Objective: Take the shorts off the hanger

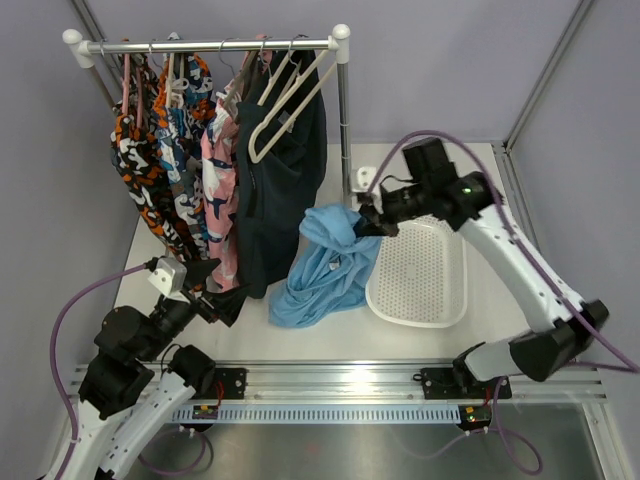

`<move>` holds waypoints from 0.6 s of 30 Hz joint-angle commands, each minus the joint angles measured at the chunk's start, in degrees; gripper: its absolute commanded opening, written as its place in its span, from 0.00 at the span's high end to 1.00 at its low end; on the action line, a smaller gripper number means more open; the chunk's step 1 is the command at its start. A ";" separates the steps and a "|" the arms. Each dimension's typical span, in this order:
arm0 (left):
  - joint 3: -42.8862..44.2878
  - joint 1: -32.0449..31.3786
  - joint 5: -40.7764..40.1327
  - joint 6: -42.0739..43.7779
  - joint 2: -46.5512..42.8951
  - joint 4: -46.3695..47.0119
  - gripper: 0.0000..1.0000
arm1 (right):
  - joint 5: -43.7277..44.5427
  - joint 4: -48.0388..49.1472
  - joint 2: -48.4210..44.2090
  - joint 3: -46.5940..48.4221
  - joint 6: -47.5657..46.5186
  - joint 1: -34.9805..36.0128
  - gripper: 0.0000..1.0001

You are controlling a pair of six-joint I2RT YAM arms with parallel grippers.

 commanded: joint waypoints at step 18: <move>-0.42 0.16 0.24 -0.33 -1.73 2.58 0.01 | 3.93 18.76 -12.59 29.37 35.93 -21.16 1.00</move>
